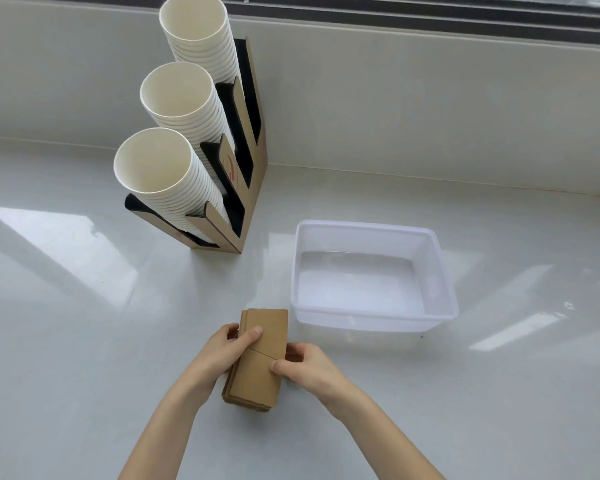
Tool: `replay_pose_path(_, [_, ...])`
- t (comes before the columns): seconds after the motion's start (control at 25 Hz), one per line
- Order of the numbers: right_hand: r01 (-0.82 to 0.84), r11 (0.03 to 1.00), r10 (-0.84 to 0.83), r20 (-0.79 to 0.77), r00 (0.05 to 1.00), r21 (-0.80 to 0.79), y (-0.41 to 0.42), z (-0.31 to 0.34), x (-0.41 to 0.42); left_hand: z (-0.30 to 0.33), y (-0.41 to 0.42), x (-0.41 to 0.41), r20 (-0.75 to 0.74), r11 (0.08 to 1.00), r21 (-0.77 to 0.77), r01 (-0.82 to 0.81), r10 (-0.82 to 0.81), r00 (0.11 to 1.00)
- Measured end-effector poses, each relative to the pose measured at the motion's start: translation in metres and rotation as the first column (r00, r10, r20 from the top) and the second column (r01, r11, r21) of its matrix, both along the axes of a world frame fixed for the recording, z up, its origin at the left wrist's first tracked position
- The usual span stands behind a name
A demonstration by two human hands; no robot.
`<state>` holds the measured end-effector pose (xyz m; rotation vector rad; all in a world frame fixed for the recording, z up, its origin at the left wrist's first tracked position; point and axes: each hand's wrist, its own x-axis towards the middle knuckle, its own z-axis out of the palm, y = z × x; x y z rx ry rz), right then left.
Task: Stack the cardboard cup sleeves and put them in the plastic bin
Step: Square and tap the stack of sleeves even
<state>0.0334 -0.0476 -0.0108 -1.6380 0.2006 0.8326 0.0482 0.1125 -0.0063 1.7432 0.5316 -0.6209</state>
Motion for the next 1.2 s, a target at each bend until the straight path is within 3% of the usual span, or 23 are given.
replay_pose_path(0.48, [-0.026,0.997,0.024,0.024,0.999,0.075,-0.006,0.002,-0.009,0.000,-0.002,-0.011,0.033,0.990,-0.139,-0.007,0.012,0.999])
replay_pose_path(0.96, [-0.007,0.997,0.004,0.046,0.999,0.073,0.004,0.004,-0.010,0.001,-0.005,-0.023,0.081,0.911,-0.218,-0.349,0.373,0.924])
replay_pose_path(1.08, [0.003,0.996,0.000,-0.034,0.999,0.090,0.004,0.007,-0.013,0.006,-0.006,-0.021,0.079,0.852,-0.290,-0.436,0.476,0.876])
replay_pose_path(1.2, [0.058,0.964,-0.014,-0.169,0.986,0.258,0.005,0.011,-0.016,0.012,-0.006,-0.020,0.097,0.776,-0.381,-0.502,0.574,0.813])
